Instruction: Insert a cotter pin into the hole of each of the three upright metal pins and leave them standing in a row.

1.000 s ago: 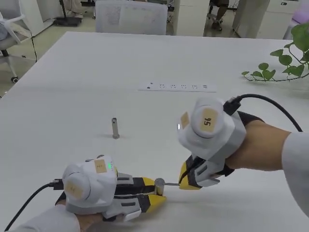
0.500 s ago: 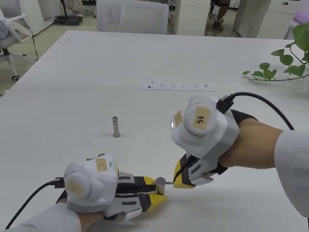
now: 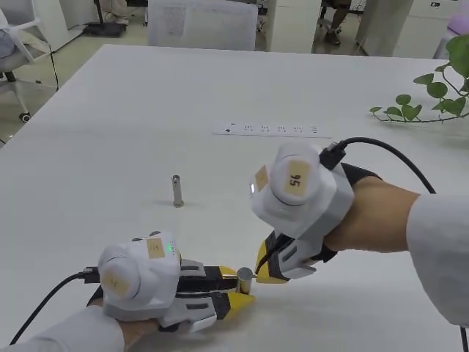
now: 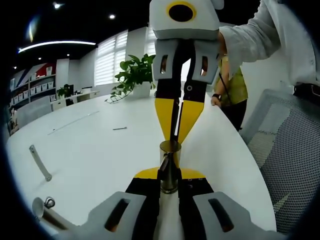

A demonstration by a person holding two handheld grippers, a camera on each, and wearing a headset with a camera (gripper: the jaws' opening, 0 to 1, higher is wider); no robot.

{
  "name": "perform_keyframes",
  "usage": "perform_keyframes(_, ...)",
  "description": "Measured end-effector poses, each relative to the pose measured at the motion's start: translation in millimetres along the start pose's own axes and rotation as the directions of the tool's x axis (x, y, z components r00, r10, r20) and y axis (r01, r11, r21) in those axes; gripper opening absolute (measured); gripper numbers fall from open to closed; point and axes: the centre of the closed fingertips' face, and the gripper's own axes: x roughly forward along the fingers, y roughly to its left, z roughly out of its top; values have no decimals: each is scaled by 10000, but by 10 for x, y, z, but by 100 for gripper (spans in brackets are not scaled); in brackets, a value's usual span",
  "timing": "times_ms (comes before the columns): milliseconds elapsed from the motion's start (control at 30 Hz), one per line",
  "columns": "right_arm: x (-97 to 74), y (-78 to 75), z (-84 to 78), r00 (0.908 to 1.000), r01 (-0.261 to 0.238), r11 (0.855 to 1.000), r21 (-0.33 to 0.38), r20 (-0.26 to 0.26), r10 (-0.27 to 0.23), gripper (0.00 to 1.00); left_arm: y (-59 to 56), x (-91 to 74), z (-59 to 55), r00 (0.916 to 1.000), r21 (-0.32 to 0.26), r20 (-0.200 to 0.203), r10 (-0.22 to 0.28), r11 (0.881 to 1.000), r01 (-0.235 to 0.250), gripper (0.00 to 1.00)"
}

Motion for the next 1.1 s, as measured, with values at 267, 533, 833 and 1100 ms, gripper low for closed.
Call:
perform_keyframes(267,13,10,40,10000,-42,9999,-152,-73,41,3,-12,-4,3,10000,-1,14,-35,10000,35,11)
perform_keyframes(533,4,2,37,9999,-41,9995,-326,-136,37,4,-8,-5,8,10000,-1,27,-45,10000,45,11)
perform_keyframes(833,-6,13,35,9998,-195,9998,35,38,195,6,-11,-7,14,10000,-6,40,-52,10000,52,11)
perform_keyframes(1100,-19,4,32,9998,-121,9999,107,167,120,11,-14,-8,15,10000,-2,36,-55,10000,55,11)
